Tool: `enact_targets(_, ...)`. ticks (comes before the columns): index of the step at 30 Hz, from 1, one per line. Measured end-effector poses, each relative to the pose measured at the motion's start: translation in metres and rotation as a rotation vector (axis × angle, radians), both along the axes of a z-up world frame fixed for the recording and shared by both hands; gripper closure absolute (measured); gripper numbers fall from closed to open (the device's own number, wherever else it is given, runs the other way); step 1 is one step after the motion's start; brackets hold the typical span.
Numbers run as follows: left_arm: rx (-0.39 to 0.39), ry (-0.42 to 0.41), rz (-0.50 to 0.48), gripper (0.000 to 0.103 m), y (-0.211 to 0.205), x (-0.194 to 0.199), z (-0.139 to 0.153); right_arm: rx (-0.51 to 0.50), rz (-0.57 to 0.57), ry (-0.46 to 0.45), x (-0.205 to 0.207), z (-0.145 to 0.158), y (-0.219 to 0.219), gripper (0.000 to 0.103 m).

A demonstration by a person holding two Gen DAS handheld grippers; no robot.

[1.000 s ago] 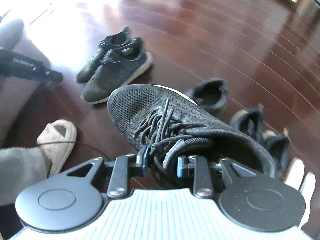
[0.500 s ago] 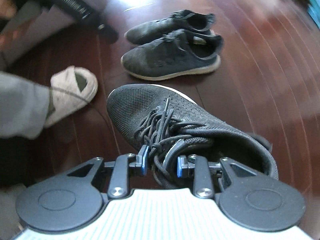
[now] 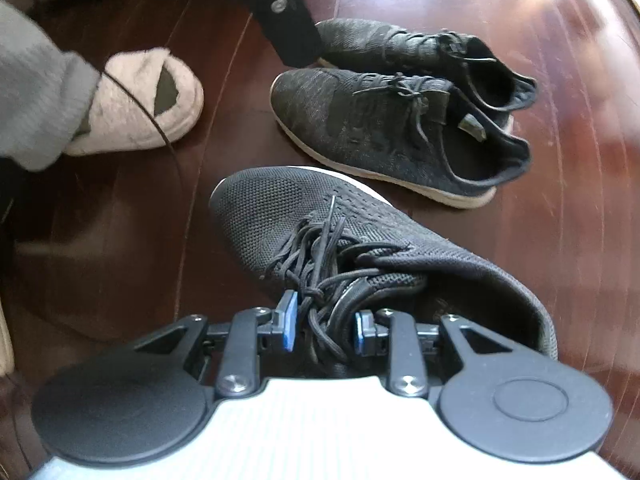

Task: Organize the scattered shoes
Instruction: 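Carry the black sneaker with the right tool toward the row of black sneakers, then lower the black sneaker beside the black pair and open the right tool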

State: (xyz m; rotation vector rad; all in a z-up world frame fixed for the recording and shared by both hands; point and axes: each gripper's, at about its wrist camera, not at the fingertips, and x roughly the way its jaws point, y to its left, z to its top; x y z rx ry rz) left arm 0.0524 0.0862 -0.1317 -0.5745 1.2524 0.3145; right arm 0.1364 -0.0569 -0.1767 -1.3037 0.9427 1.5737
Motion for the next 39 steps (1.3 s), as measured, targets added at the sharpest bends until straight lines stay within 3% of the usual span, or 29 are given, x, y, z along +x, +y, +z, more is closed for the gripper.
enact_targets(8,-0.032,0.022,0.003,0.038,0.007,0.015,-0.011,-0.086,0.162,0.002,0.003,-0.035,0.011,0.073)
enact_targets(18,-0.045,0.051,0.026,0.038,0.019,0.022,-0.024,-0.119,0.126,-0.006,0.02,-0.054,0.011,0.073)
enact_targets(39,-0.002,0.078,-0.043,0.037,-0.002,0.043,-0.03,-0.051,-0.033,0.006,0.042,-0.051,0.005,0.065)
